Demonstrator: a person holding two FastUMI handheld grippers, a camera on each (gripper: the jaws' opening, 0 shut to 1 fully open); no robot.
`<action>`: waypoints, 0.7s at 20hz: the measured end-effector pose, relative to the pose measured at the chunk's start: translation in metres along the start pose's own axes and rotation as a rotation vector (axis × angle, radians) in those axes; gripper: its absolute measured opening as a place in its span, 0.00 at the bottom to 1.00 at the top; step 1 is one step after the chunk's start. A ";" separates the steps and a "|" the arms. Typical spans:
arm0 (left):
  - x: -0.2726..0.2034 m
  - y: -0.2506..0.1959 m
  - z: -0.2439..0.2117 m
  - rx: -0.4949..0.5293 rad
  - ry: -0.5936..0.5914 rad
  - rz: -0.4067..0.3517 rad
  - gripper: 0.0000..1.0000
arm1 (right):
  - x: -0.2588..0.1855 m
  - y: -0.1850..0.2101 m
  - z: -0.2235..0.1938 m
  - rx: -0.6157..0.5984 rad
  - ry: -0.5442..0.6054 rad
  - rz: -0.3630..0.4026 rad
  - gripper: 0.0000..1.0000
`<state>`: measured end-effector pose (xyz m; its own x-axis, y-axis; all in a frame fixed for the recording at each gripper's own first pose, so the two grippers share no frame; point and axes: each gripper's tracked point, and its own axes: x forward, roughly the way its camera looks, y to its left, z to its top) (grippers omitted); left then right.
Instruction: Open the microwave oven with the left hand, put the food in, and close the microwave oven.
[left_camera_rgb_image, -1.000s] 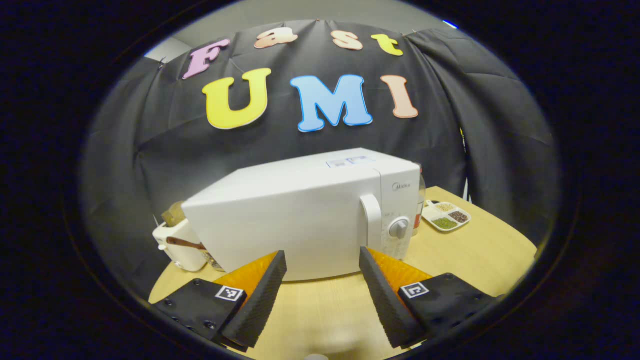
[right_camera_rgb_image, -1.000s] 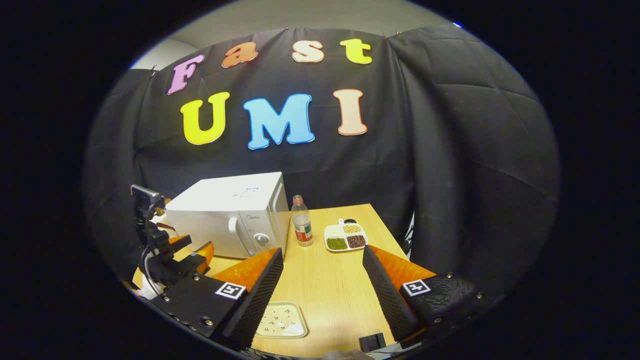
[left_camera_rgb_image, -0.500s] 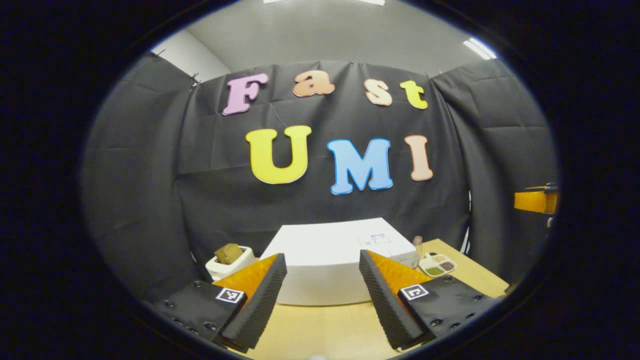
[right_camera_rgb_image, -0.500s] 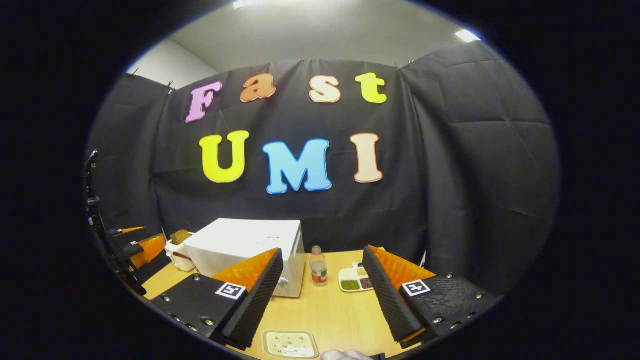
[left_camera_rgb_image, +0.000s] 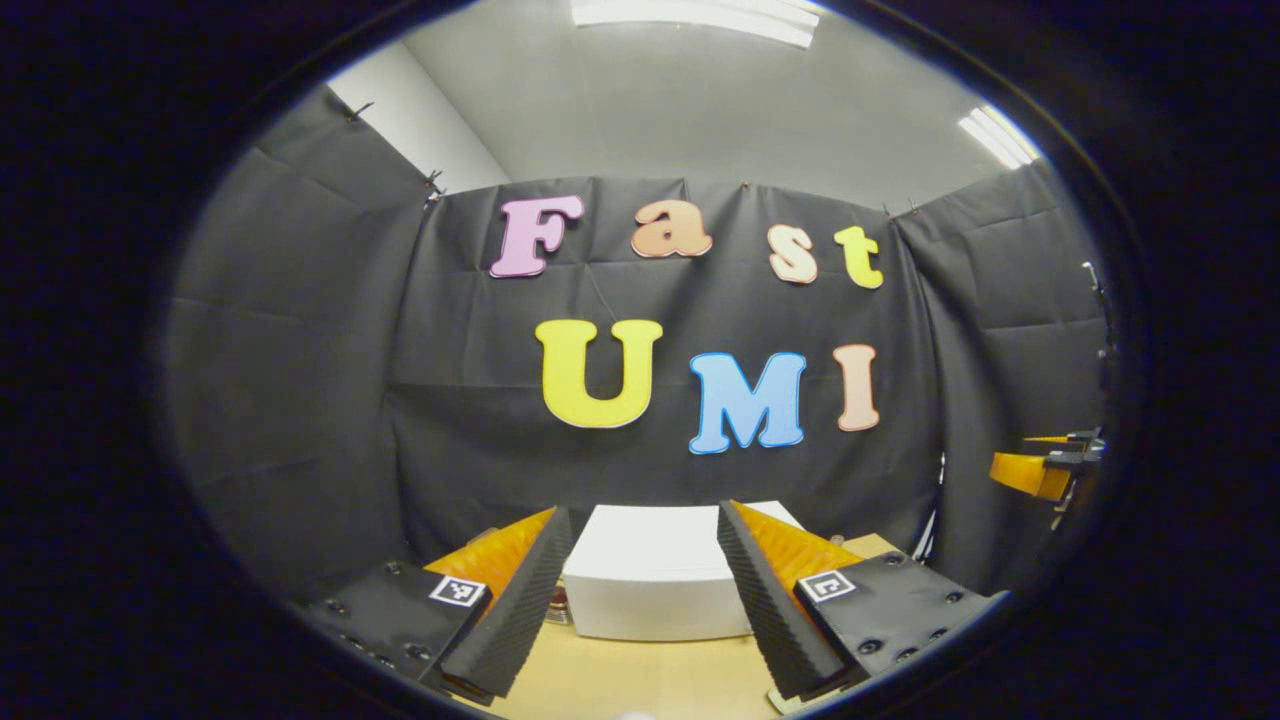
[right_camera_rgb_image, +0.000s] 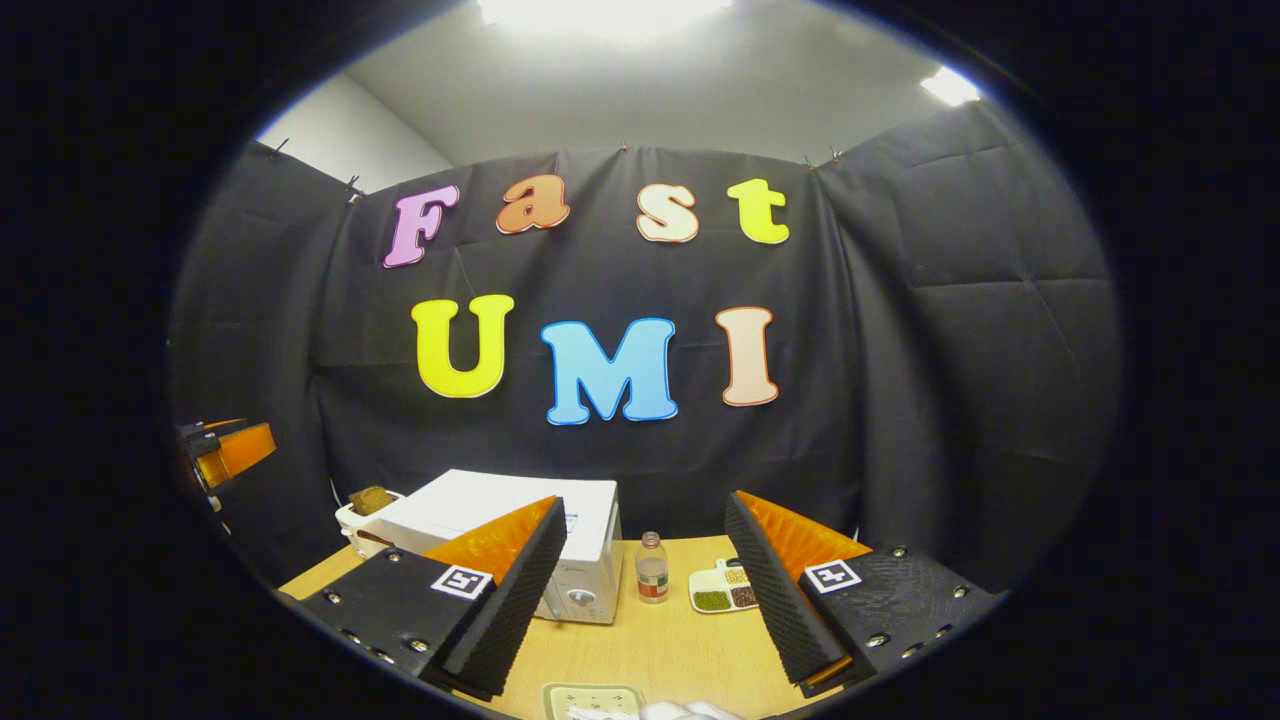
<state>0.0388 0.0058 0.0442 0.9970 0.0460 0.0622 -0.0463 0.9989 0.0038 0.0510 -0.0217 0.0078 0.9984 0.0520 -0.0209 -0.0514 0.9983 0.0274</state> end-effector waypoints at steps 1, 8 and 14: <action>-0.001 0.003 -0.002 0.000 0.008 0.003 0.98 | -0.001 0.004 0.000 -0.004 -0.002 0.005 0.98; -0.008 0.021 -0.001 0.006 0.005 0.032 0.99 | -0.012 0.021 0.006 -0.005 -0.011 0.022 0.98; -0.011 0.021 0.001 0.014 -0.004 0.022 0.99 | -0.017 0.025 0.009 0.003 -0.012 0.020 0.98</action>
<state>0.0269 0.0259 0.0449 0.9955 0.0680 0.0665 -0.0692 0.9975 0.0163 0.0331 0.0024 0.0177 0.9974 0.0711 -0.0083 -0.0709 0.9970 0.0309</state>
